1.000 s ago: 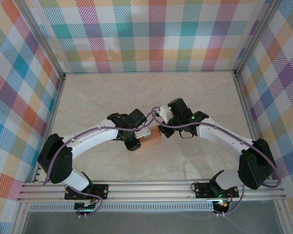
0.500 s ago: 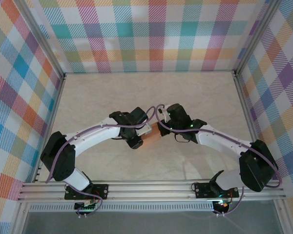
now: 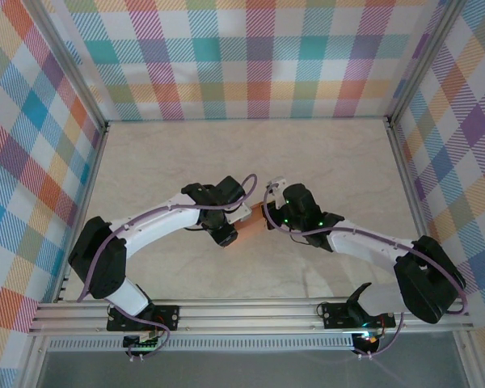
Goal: Fold the paper box
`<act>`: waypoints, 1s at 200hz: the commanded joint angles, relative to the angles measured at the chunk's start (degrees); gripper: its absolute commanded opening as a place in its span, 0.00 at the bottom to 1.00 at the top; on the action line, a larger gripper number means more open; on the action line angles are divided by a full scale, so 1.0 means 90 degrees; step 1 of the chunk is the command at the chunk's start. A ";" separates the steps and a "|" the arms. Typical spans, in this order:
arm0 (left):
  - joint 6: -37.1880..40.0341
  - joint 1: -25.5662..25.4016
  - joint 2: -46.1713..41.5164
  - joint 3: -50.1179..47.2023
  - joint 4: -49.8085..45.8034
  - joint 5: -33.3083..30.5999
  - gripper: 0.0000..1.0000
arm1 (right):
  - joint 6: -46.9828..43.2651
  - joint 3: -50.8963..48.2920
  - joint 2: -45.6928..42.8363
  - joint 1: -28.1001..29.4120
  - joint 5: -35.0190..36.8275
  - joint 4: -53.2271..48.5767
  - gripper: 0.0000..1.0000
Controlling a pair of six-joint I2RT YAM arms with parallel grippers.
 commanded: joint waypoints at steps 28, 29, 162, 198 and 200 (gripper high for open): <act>-0.0031 0.0128 0.0440 0.0019 0.0321 0.0204 0.43 | -0.0180 -0.0578 0.0388 0.0054 0.0000 0.0460 0.00; -0.0033 0.0125 0.0445 0.0019 0.0321 0.0204 0.43 | -0.0179 -0.0585 0.0392 0.0050 -0.0001 0.0475 0.00; 0.0091 0.0301 0.0615 0.0039 0.0312 0.0169 0.43 | -0.0149 0.0013 -0.0238 0.0041 -0.0257 -0.1044 0.06; 0.0200 0.0300 0.0665 0.0089 0.0207 0.0149 0.43 | -0.0194 0.0357 -0.0554 0.0047 -0.0019 -0.1665 0.19; 0.0209 0.0303 0.0672 0.0095 0.0200 0.0142 0.43 | -0.0208 0.0364 -0.0579 0.0046 -0.0009 -0.1684 0.20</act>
